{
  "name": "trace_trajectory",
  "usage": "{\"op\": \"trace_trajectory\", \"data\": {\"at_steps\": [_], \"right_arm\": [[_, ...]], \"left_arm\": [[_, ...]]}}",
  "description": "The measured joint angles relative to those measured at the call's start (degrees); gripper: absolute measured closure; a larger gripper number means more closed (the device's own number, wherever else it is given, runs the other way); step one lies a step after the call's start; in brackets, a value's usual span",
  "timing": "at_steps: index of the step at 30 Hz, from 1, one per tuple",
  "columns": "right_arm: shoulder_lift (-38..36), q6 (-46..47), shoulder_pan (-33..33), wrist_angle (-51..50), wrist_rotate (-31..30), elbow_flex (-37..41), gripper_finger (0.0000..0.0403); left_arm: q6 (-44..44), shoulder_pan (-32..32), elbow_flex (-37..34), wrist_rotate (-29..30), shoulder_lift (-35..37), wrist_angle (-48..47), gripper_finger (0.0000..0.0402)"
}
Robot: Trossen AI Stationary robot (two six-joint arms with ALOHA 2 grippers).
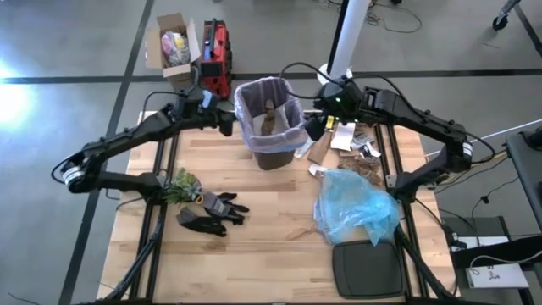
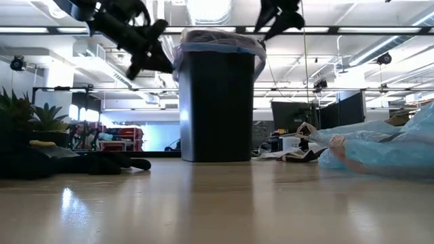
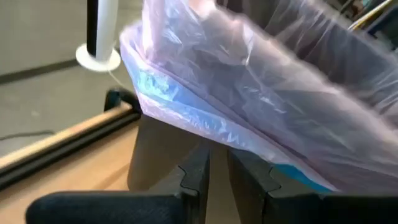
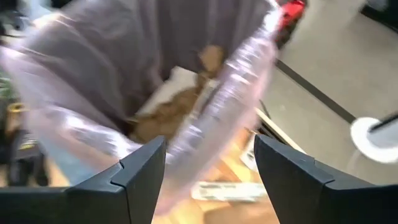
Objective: Place trash/remove bag and relplace
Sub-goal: Adjust the trash bin
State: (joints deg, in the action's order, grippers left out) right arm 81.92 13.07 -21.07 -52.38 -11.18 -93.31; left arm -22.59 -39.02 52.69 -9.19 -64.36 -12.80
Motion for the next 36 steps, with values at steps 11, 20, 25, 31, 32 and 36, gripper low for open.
{"op": "trace_trajectory", "data": {"at_steps": [11,20,25,31,32,36], "right_arm": [[-3.96,-0.30,-2.50,6.14,-2.33,14.38,0.0186],[-2.34,2.69,2.40,20.12,4.18,20.08,0.0189],[-3.47,4.62,5.71,18.38,4.21,19.90,0.0181],[-5.41,6.06,6.25,11.29,2.01,19.86,0.0180],[-5.73,6.26,6.01,10.44,1.97,19.88,0.0182],[-7.38,6.59,4.13,7.04,1.98,19.88,0.0189]], "left_arm": [[4.17,-1.79,0.00,0.22,6.12,-5.71,0.0359],[4.30,-1.86,0.00,0.77,-0.25,0.07,0.0359],[4.53,-1.99,0.08,-1.43,-2.85,4.42,0.0359],[7.38,-2.00,0.50,-2.29,-2.33,1.27,0.0359],[8.30,-2.13,0.50,-2.30,-1.89,0.23,0.0359],[9.58,-2.42,0.50,-2.27,0.57,-2.77,0.0359]]}}
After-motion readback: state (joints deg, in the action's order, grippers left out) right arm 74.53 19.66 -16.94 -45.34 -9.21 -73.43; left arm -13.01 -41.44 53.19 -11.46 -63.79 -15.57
